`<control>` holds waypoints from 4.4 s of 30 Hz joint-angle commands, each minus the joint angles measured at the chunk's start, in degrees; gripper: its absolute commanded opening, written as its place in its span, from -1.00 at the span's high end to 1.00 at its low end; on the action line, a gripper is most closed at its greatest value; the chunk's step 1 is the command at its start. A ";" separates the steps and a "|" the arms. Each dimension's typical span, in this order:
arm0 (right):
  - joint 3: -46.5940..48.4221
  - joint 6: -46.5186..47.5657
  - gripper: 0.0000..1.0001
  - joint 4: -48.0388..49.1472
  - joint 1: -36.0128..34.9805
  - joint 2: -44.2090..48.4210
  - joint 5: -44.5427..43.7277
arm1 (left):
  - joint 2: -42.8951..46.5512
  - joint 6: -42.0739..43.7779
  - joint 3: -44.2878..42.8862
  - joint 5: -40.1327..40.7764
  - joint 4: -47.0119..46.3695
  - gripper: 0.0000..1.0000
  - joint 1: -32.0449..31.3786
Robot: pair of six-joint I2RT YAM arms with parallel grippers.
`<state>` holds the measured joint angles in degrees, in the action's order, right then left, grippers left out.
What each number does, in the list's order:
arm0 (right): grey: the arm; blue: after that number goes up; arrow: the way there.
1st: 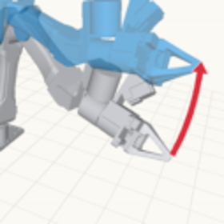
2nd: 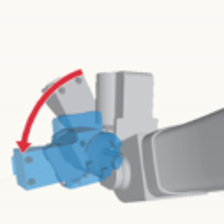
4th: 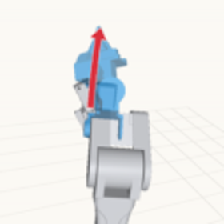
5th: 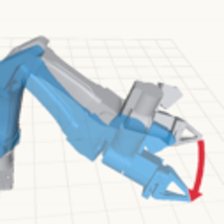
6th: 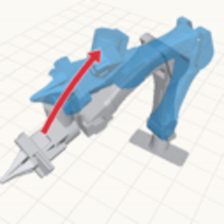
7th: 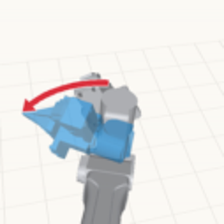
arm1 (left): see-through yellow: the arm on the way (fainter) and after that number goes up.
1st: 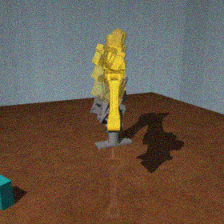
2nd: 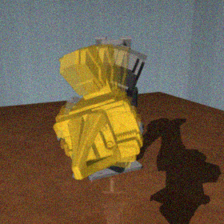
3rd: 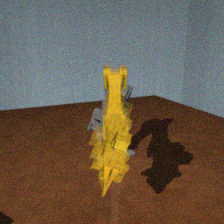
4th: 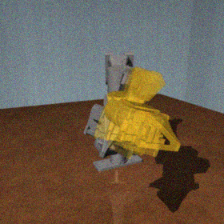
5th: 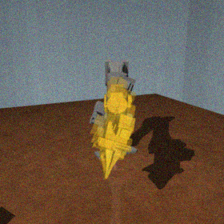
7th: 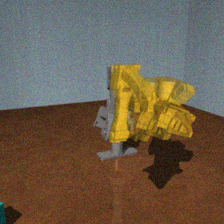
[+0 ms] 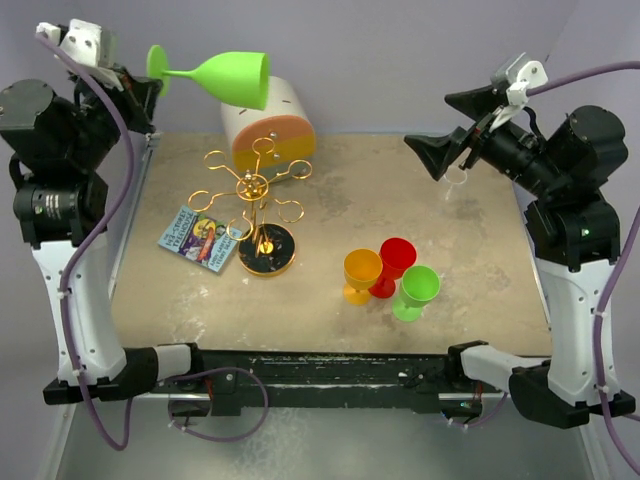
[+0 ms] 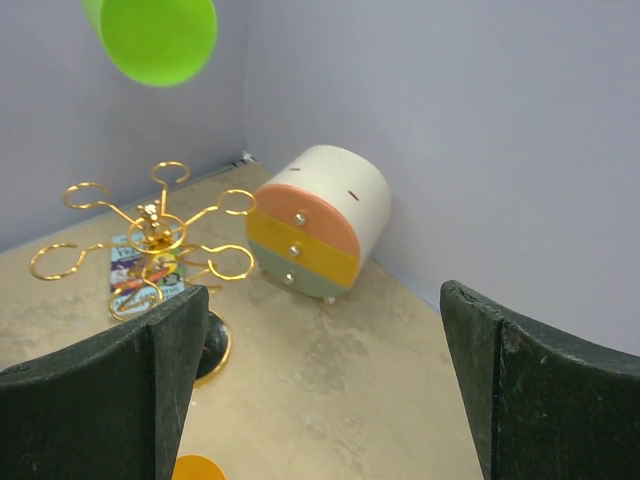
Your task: Place the wine glass upside down on the wine glass rack
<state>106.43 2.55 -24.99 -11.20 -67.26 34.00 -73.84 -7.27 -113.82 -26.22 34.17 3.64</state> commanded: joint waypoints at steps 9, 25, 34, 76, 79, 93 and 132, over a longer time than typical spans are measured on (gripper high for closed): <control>-4.29 10.42 -1.00 -8.18 4.92 2.42 -15.84 | -1.44 32.07 -5.24 37.80 4.49 1.00 2.86; -8.93 12.18 -1.00 -8.78 10.91 4.75 -13.71 | -6.47 70.58 15.27 52.64 -17.35 1.00 -9.02; -9.31 12.25 -1.00 -9.15 11.42 5.30 -12.41 | -5.13 81.03 23.44 39.58 -20.21 1.00 -11.70; -12.56 12.59 -1.00 -8.32 13.61 7.27 -7.91 | -2.63 90.08 21.76 14.94 4.10 1.00 -19.01; -13.08 12.51 -1.00 -8.14 13.81 7.57 -7.82 | -2.07 90.04 22.09 15.10 5.31 1.00 -19.10; -14.03 12.31 -1.00 -7.58 14.62 7.94 -7.04 | -0.05 94.23 24.26 18.50 7.40 1.00 -19.64; -15.60 12.30 -1.00 -7.00 15.60 8.16 -6.05 | 3.16 89.19 29.55 29.20 5.60 1.00 -20.56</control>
<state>90.74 14.98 -34.33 4.19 -59.72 26.59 -71.96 85.30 -83.99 1.08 43.90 -16.69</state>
